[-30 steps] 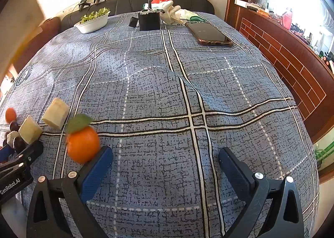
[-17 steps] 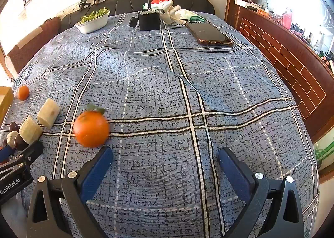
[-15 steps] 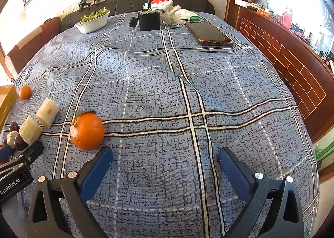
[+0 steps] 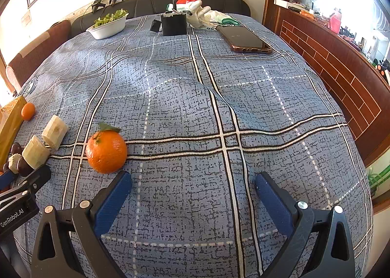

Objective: Organize fruits

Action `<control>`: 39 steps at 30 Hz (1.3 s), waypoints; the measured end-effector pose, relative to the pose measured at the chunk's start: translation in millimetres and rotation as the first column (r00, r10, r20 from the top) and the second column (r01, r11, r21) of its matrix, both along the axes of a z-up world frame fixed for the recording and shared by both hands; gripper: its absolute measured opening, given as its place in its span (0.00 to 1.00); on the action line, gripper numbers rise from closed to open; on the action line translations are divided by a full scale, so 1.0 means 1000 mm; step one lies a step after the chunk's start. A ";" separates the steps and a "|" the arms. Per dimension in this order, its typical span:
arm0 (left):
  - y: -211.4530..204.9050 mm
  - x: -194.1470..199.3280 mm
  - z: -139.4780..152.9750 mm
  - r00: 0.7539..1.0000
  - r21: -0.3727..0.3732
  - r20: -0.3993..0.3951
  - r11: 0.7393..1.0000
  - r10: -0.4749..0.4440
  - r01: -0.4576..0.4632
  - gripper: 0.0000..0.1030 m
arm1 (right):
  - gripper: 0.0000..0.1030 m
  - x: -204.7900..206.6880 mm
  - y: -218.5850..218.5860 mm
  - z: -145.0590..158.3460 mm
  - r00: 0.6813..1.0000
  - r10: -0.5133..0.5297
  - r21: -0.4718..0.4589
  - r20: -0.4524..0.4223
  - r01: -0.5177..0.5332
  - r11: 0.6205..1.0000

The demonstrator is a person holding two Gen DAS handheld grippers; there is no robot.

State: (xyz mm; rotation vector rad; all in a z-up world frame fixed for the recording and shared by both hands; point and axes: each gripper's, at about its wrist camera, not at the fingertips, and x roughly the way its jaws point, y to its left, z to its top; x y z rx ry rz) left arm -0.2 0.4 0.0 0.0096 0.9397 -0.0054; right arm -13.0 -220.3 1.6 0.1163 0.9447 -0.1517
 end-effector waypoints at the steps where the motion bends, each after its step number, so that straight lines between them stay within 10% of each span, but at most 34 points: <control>1: 0.000 0.000 0.000 1.000 0.000 0.000 1.000 0.000 0.000 1.00 | 1.00 0.000 0.000 0.000 1.000 0.000 0.000 0.000 0.000 1.000; 30: -0.004 -0.006 0.003 0.987 -0.009 -0.108 0.993 -0.122 0.122 1.00 | 1.00 -0.002 -0.003 0.001 0.998 0.002 0.027 -0.061 -0.001 1.000; 35: 0.014 -0.037 0.028 0.981 -0.165 -0.058 0.971 -0.184 0.172 0.71 | 1.00 -0.009 -0.002 0.002 0.998 0.003 0.025 -0.070 -0.001 1.000; 39: 0.049 -0.079 0.087 0.974 -0.231 0.066 0.946 -0.217 0.227 0.66 | 0.98 -0.032 0.000 0.023 1.000 -0.020 0.015 -0.012 0.020 1.000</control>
